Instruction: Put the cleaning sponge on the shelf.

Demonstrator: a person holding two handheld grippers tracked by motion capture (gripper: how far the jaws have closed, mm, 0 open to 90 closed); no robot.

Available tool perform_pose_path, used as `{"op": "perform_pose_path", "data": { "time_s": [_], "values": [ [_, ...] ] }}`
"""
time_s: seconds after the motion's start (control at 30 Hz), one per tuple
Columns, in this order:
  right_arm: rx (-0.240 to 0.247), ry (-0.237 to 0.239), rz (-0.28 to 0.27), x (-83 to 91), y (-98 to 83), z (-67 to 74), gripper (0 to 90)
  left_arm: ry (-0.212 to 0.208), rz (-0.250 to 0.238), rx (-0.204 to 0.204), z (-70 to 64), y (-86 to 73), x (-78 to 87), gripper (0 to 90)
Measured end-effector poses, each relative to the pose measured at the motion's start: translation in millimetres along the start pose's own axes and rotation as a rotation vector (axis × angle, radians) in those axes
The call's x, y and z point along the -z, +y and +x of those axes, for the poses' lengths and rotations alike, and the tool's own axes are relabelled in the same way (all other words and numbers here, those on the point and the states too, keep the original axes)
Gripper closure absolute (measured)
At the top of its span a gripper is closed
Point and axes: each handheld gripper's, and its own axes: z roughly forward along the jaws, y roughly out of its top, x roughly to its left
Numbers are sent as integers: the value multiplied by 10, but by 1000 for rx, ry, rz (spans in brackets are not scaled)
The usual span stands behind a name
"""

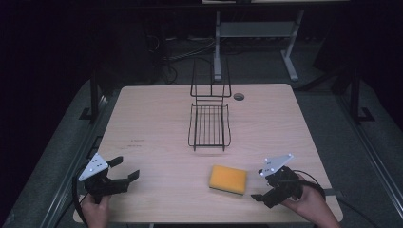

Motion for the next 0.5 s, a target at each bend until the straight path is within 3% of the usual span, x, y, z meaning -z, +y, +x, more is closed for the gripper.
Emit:
{"op": "perform_pose_path", "data": {
  "time_s": [0.5],
  "values": [
    [44, 28, 17, -59, 192, -31, 155, -1, 3, -3, 2, 6, -4, 134]
  ]
}}
